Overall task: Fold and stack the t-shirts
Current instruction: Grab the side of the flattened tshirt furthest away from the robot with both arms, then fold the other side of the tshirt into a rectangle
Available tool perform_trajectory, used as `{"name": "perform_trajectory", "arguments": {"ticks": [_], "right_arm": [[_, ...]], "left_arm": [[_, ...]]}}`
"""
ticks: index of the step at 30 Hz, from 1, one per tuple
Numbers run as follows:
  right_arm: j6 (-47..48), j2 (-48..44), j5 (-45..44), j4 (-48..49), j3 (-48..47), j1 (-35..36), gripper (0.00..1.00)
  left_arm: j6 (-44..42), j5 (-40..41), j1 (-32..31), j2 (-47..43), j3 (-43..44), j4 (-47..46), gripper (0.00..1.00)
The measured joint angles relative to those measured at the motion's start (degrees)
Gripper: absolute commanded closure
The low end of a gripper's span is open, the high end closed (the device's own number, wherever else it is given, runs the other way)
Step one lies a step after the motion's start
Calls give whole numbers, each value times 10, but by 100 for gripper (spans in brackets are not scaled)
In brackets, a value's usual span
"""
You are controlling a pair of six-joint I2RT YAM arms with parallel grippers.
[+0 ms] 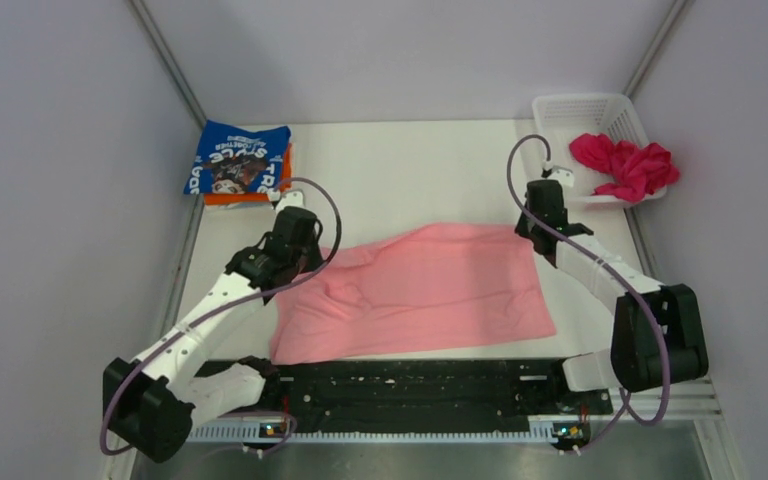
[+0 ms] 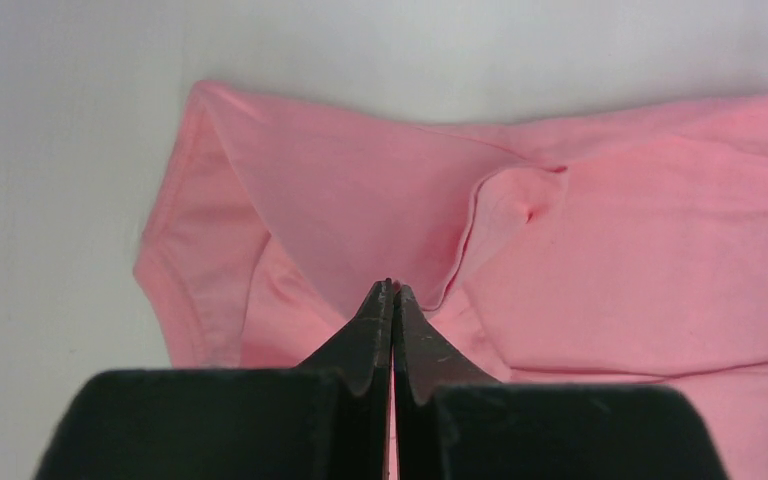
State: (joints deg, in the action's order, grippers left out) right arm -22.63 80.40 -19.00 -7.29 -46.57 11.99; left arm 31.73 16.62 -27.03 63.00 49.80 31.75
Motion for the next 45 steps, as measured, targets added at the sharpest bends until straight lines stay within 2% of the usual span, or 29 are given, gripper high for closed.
{"name": "perform_trajectory", "arguments": {"ticks": [9, 19, 28, 29, 31, 32, 33, 37, 40, 41, 44, 45], "right_arm": [[-4, -79, -1, -28, 30, 0, 100], [-5, -118, -5, -61, 38, 0, 100], [-20, -131, -5, -65, 73, 0, 100], [-24, -133, -5, -68, 79, 0, 98], [-35, -138, -7, -74, 93, 0, 88], [-42, -143, -11, -76, 103, 0, 87], [-50, -147, -15, -80, 110, 0, 82], [-87, -162, -54, -110, 132, 0, 43], [-114, -169, -82, -134, 132, 0, 18], [-123, -174, -93, -142, 132, 0, 13], [-143, -191, -121, -165, 132, 0, 6], [-148, -198, -126, -172, 131, 0, 5]], "left_arm": [[60, 17, -30, -127, -49, 72, 100], [105, 16, -31, -233, -54, 144, 100], [143, -44, -32, -288, -108, 179, 100], [150, -56, -32, -289, -118, 182, 100], [163, -71, -33, -291, -136, 189, 100], [169, -82, -33, -292, -144, 195, 96], [178, -91, -33, -294, -152, 200, 84], [207, -138, -34, -303, -181, 216, 65], [215, -161, -35, -309, -182, 235, 45], [216, -167, -35, -313, -181, 241, 35], [210, -175, -35, -328, -167, 265, 2], [209, -175, -35, -331, -160, 268, 1]]}}
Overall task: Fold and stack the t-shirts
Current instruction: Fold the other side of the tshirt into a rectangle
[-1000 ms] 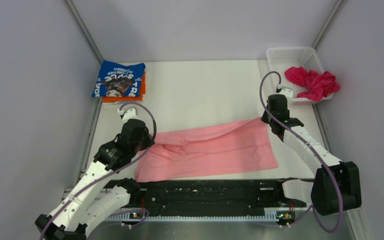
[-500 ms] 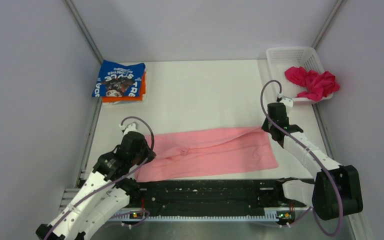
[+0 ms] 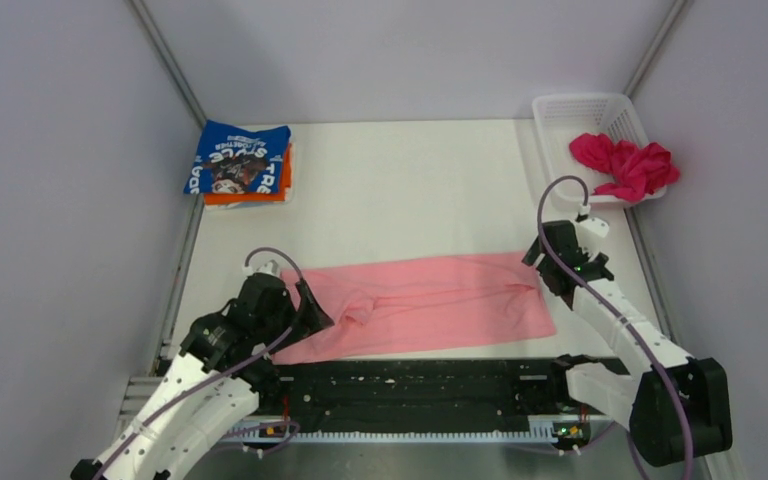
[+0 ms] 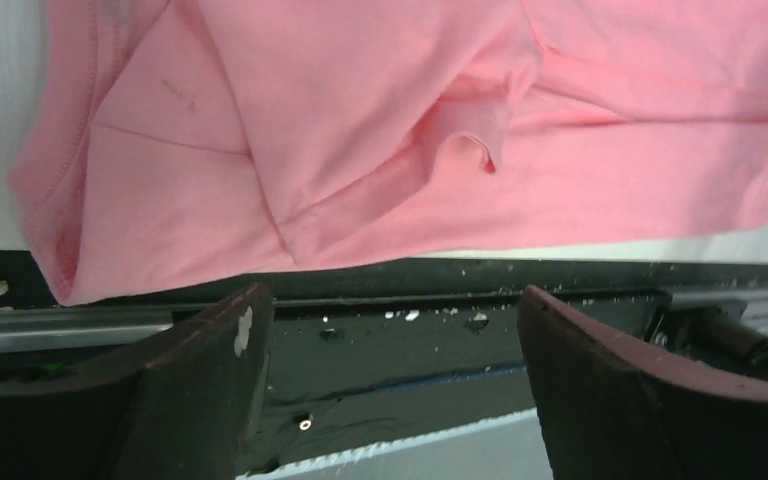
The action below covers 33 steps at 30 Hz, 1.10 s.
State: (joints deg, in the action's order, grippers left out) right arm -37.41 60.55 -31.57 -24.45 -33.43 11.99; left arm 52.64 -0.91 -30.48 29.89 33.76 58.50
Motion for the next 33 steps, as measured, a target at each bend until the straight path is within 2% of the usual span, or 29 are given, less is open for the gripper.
{"name": "perform_trajectory", "arguments": {"ticks": [6, 13, 18, 25, 33], "right_arm": [[11, -43, 35, 0, 0, 0, 1], [54, -70, 169, 85, 17, 0, 1], [61, -37, 265, 135, 30, 0, 1], [40, 45, 361, 190, 37, 0, 1], [29, 78, 339, 166, 39, 0, 1]], "left_arm": [[-24, -4, 0, 34, 22, -51, 1], [-59, -64, -1, 240, 22, -238, 1], [-76, -104, -16, 334, 22, -307, 1], [-79, -173, -36, 368, -21, -390, 1], [-95, -187, -41, 377, -39, -380, 1]]}}
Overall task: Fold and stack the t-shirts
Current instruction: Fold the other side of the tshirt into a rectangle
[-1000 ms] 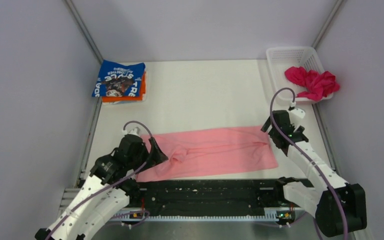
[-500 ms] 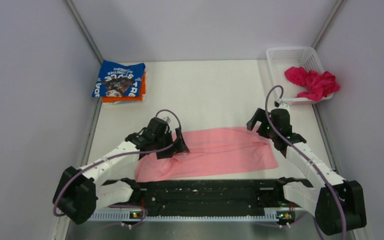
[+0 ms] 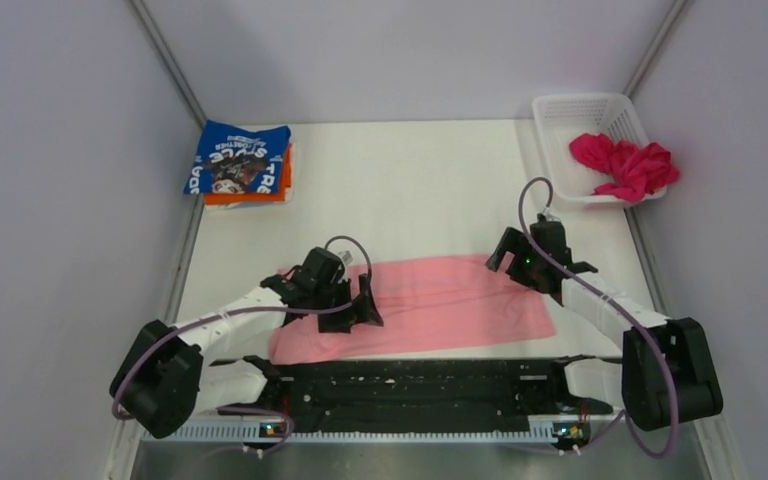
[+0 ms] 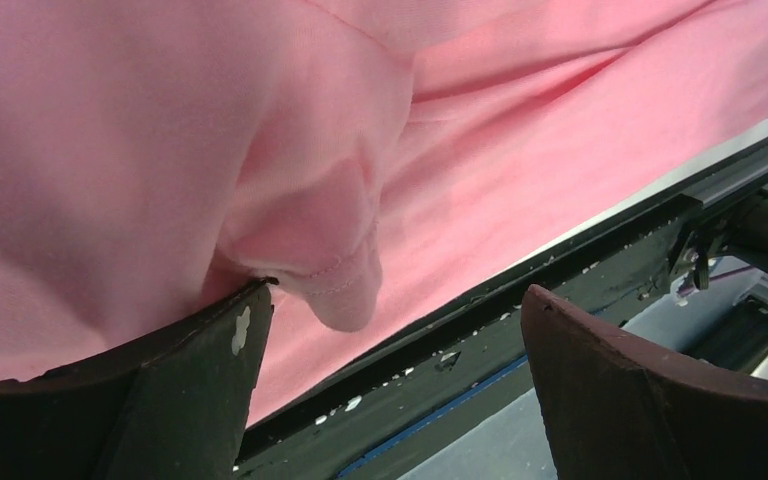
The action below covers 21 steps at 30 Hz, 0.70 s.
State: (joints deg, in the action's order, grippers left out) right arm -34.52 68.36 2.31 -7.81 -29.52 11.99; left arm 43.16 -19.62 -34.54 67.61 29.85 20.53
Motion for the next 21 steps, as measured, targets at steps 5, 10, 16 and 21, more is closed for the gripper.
{"name": "perform_trajectory", "arguments": {"ticks": [5, 10, 16, 21], "right_arm": [[-5, 15, -49, -27, -3, 0, 1], [-11, 17, -88, -39, -6, -1, 1], [-3, 17, -105, -46, -10, -2, 1], [14, -10, -57, -22, -14, 0, 1]], "left_arm": [[-14, 30, -1, -17, 17, 47, 1], [-20, 59, -1, -72, 53, 89, 1], [-18, 117, -1, -144, 77, 111, 1], [18, 166, 1, -130, 56, 111, 1]]}}
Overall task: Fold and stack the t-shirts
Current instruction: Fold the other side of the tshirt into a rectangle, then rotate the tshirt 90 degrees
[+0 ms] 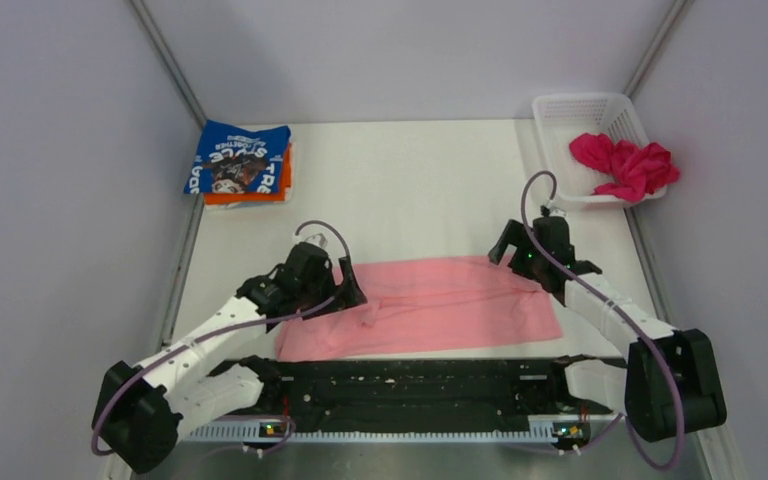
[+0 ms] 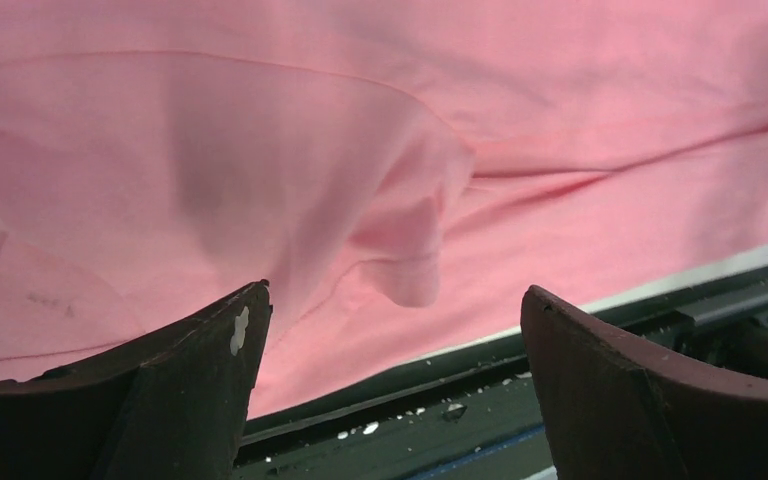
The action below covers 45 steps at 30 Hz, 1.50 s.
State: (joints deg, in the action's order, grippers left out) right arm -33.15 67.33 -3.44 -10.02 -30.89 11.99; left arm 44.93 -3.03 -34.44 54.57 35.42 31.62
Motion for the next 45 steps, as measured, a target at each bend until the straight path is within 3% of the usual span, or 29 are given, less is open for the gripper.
{"name": "perform_trajectory", "arguments": {"ticks": [8, 11, 14, 20, 24, 27, 29, 32, 35, 41, 45], "right_arm": [[-1, -23, 57, 46, 10, 30, 1], [-10, -15, 60, 54, 36, 31, 1], [-19, -5, 65, 69, 57, 33, 1], [-30, 9, 70, 103, 62, 80, 1], [-40, 10, 84, 110, 65, 177, 1], [-41, 11, 103, 109, 65, 254, 1], [-38, 14, 122, 109, 64, 298, 1], [-21, 19, 155, 108, 61, 334, 1], [0, 25, 191, 108, 56, 350, 1], [24, 31, 278, 109, 55, 370, 1], [32, 26, 267, 80, 44, 370, 1]], "left_arm": [[47, 23, 53, 139, -27, -70, 1], [48, 18, 94, 205, 14, -96, 1], [41, 10, 143, 316, 108, -104, 1], [26, 18, 166, 584, 435, -71, 2], [31, -31, 168, 778, 715, -83, 1], [66, -103, 168, 920, 920, -124, 1], [120, -153, 167, 997, 998, -211, 1], [212, -190, 164, 1051, 1026, -331, 1], [265, -191, 159, 1083, 1053, -391, 1], [287, -153, 152, 1088, 1054, -412, 1], [280, -152, 152, 1088, 1054, -411, 1]]}}
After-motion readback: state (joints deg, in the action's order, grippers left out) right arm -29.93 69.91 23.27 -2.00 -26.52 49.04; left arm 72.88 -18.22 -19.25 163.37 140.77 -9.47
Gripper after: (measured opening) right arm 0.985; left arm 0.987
